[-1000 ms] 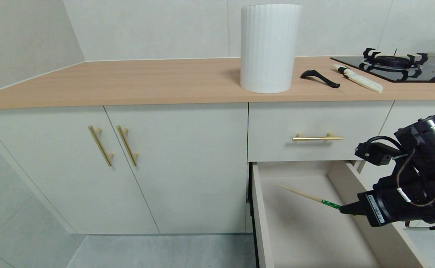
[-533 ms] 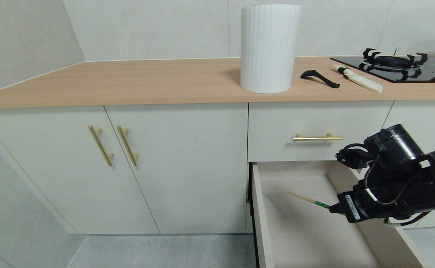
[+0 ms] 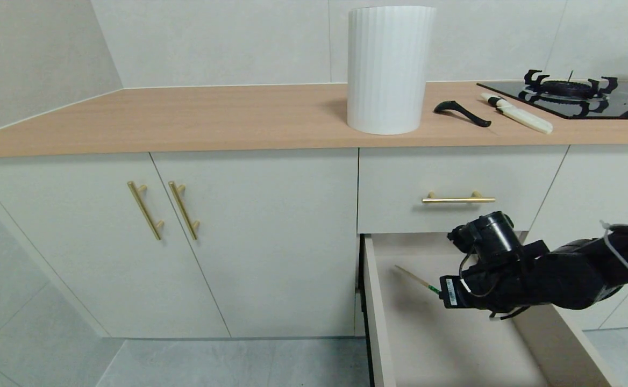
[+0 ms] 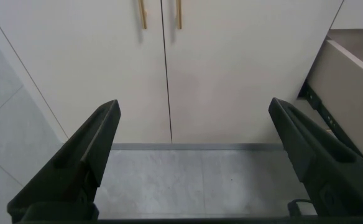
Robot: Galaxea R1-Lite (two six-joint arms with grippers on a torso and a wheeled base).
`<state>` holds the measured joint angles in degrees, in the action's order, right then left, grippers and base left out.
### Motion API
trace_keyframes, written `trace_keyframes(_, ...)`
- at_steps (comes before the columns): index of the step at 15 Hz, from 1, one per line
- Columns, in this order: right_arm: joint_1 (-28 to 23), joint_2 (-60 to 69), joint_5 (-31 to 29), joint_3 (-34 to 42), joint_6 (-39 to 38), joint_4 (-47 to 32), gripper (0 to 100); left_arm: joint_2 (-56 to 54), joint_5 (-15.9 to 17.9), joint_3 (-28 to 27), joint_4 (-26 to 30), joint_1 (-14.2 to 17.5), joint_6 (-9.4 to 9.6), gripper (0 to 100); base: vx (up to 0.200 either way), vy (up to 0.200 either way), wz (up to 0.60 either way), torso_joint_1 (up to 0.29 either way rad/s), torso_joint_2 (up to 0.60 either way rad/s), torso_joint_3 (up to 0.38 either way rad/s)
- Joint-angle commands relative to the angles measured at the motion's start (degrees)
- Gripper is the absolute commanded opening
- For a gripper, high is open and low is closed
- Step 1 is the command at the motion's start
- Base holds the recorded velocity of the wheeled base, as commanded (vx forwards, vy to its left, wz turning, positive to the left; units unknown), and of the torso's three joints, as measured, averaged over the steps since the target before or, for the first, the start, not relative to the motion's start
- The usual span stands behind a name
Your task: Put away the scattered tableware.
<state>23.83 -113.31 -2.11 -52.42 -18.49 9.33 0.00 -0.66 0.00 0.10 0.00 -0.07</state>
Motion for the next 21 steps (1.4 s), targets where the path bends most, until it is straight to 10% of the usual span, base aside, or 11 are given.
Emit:
trace_keyframes(1, 0.6, -6.1, -2.1, -0.4, -1.2, 2.1, 0, 0.0, 0.0, 0.0, 0.0, 0.0, -0.01, 100, 0.000, 0.000, 0.00, 0.000, 0.00, 0.000)
trace_keyframes(20, 4.1, -18.0, -5.6, -0.4, -4.4, 10.0, 0, 0.0, 0.0, 0.0, 0.0, 0.0, -0.01, 100, 0.000, 0.000, 0.00, 0.000, 0.00, 0.000)
trace_keyframes(21, 4.1, -18.1, -5.6, -0.4, -4.4, 10.0, 100, 0.0, 0.0, 0.0, 0.0, 0.0, -0.01, 100, 0.000, 0.000, 0.00, 0.000, 0.00, 0.000)
